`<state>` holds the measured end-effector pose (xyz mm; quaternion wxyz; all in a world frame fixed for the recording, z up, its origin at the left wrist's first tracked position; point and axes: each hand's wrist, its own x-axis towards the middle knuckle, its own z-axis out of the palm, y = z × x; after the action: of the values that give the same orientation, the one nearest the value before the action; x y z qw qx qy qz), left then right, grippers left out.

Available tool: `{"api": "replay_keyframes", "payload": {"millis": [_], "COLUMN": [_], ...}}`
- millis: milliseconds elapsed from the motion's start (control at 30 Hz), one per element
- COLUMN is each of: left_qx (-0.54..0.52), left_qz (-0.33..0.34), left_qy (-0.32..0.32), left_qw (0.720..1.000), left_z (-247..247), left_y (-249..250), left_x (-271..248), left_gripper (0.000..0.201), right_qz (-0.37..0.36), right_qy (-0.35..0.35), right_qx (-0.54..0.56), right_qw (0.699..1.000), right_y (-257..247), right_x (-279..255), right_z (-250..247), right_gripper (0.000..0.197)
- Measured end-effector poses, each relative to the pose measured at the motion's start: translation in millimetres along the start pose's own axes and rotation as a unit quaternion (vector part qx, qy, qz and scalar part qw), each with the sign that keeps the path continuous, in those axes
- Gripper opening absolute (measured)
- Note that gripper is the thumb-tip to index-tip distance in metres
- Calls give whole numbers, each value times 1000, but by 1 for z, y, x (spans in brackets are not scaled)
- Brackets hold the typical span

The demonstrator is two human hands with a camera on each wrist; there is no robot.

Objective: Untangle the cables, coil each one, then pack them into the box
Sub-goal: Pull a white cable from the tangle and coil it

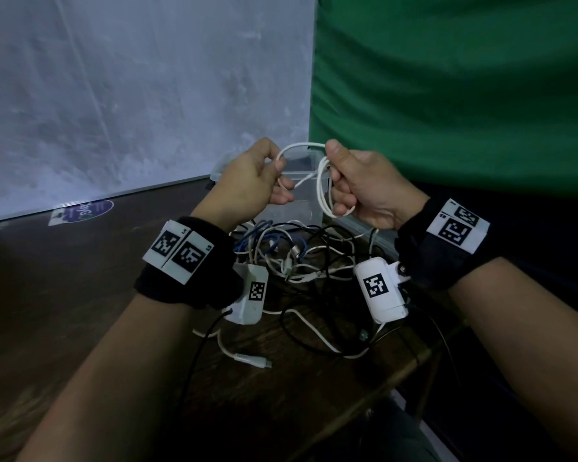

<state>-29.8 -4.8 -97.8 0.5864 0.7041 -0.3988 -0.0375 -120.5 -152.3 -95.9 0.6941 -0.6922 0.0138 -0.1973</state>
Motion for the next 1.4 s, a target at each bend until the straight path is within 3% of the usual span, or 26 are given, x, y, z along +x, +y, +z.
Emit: {"api": "replay_keyframes", "payload": {"millis": [267, 567, 767, 1000, 1133, 1267, 1400], "left_qx": [-1, -50, -23, 94, 120, 64, 64], "left_qz": [-8, -50, -28, 24, 34, 16, 8], "left_qy": [29, -154, -118, -107, -104, -102, -84], "left_qw": [1000, 986, 992, 990, 987, 993, 994], "left_z": [-3, 12, 11, 8, 7, 1, -6], "left_y": [1, 6, 7, 10, 9, 7, 2], "left_x": [0, -11, -9, -8, -8, -7, -4], "left_gripper": [21, 48, 33, 32, 34, 31, 31], "right_qz": [-14, -23, -21, -33, -5, 29, 23], "right_qy": [15, -64, -66, -46, -64, -55, -48], "right_qx": [-13, 75, 82, -48, 2, 83, 68], "right_qw": [1000, 995, 994, 997, 998, 995, 996], "right_y": [2, -1, 7, 12, 12, 3, -1], "right_x": [2, 0, 4, 5, 2, -2, 1], "right_z": [-2, 3, -2, -9, -4, -7, -10], "right_gripper": [38, 32, 30, 27, 28, 28, 31]}}
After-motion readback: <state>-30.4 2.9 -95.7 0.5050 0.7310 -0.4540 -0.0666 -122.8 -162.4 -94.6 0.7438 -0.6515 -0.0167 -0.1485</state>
